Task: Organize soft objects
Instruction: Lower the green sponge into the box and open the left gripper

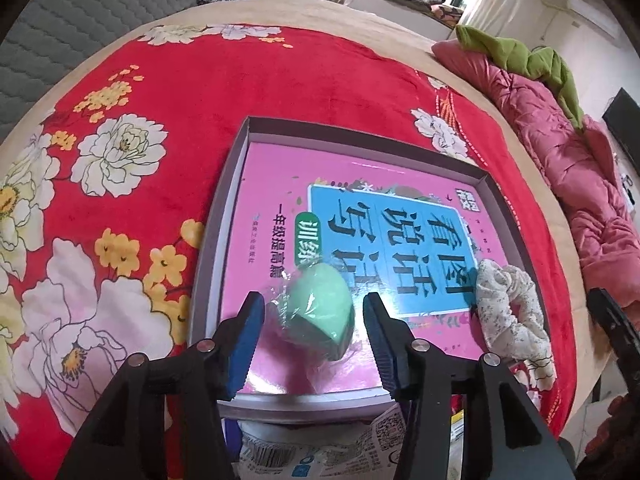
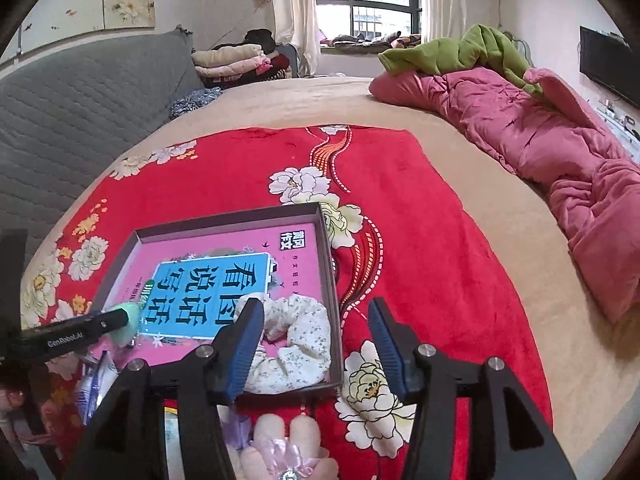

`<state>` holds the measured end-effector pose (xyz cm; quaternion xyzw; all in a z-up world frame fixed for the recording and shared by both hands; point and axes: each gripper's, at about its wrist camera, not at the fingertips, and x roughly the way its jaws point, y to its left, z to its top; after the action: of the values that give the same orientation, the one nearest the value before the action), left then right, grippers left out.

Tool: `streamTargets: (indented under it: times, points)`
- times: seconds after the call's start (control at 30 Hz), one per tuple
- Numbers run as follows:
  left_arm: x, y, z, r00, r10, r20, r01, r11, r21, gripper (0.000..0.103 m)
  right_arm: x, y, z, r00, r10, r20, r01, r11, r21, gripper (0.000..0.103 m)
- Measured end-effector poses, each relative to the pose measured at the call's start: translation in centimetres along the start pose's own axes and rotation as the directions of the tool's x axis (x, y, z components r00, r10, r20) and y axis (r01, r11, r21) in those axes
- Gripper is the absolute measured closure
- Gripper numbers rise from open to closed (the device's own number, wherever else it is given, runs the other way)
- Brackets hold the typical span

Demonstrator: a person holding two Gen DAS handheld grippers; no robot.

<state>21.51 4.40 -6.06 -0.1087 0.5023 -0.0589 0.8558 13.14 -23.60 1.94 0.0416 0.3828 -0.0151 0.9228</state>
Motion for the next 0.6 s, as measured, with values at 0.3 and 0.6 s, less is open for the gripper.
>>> streamTargets:
  times: [0.3, 0.6]
  points:
    - [-1.9, 0.6, -0.7, 0.999, -0.024, 0.04, 0.026, 0.999, -0.029, 0.05, -1.4, 0.5, 0.1, 0.999, 0.018, 0.029, -0.018, 1.0, -0.017, 0.049]
    - [-5.8, 0.4, -0.4, 0.994, 0.004, 0.111, 0.001, 0.999, -0.039, 0.036, -2.5, 1.3, 0.1, 0.998, 0.04, 0.052, -0.038, 0.998, -0.041, 0.044]
